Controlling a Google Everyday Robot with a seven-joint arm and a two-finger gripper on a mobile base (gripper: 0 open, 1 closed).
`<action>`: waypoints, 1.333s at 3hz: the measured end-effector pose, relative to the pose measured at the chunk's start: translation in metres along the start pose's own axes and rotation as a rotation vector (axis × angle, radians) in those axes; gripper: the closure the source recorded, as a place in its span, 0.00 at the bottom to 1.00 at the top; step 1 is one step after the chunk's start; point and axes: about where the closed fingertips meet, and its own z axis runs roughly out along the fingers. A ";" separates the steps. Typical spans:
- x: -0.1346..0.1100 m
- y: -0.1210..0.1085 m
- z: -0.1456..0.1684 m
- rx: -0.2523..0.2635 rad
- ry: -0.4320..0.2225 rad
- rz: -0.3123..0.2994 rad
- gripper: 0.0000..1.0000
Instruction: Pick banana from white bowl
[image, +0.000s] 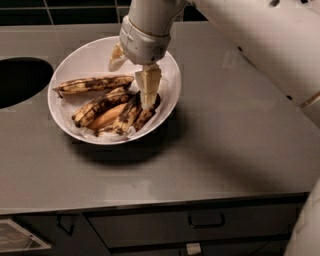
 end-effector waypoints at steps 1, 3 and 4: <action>0.000 0.000 0.000 -0.001 -0.001 -0.001 0.40; -0.009 0.002 0.011 -0.019 -0.026 -0.018 0.37; -0.015 0.004 0.012 -0.032 -0.031 -0.026 0.35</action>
Offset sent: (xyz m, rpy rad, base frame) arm -0.0081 0.0088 -0.0105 -0.0014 0.0360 0.0367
